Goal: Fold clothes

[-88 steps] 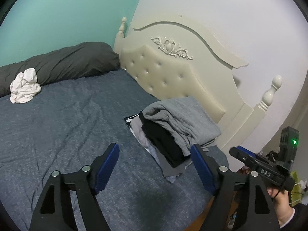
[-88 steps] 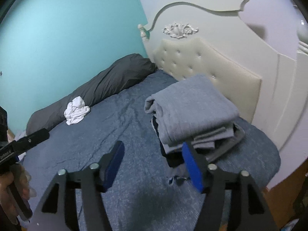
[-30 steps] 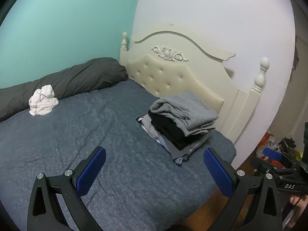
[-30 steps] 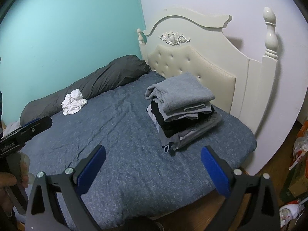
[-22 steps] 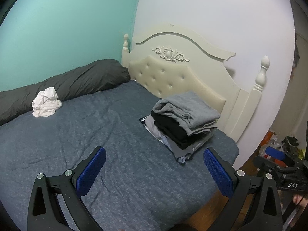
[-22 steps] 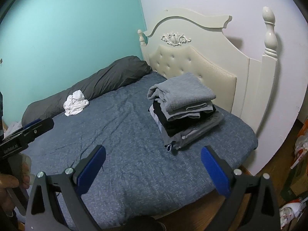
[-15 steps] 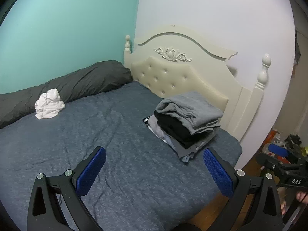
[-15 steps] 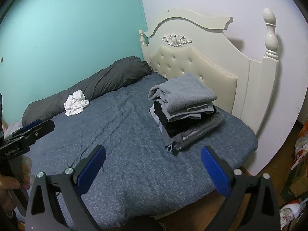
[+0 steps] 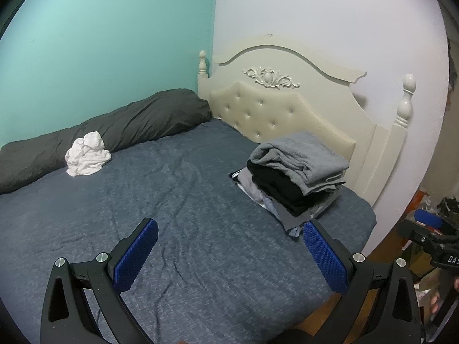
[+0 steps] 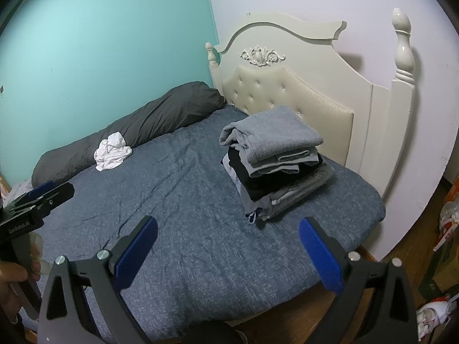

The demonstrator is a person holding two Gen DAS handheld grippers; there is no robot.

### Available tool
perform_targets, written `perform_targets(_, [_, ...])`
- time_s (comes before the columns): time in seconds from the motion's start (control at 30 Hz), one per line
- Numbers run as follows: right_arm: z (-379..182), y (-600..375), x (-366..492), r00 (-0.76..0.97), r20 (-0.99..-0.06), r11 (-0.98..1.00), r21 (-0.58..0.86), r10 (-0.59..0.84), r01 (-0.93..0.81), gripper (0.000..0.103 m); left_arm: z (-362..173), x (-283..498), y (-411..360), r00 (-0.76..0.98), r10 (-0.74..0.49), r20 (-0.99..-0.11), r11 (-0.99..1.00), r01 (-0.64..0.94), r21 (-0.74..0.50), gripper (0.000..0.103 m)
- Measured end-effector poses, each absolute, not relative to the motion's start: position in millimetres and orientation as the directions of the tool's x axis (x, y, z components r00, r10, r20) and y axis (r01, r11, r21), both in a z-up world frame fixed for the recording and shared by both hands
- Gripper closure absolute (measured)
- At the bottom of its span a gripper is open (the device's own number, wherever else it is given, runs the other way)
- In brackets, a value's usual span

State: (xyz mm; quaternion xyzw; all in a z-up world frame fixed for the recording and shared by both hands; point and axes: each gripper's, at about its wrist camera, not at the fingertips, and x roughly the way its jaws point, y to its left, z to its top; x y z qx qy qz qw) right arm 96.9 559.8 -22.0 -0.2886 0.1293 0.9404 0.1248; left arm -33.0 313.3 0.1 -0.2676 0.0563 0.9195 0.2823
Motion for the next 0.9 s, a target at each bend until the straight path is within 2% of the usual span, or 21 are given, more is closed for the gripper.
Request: perform_targets(0.9, [-34,555,94,-0.792,-0.592,-0.934,0.177,0.150,-0.309,0.003,-12,-39,307,-0.713,0.448,-0.540,-0.854,-0.520,-0.022,0.000])
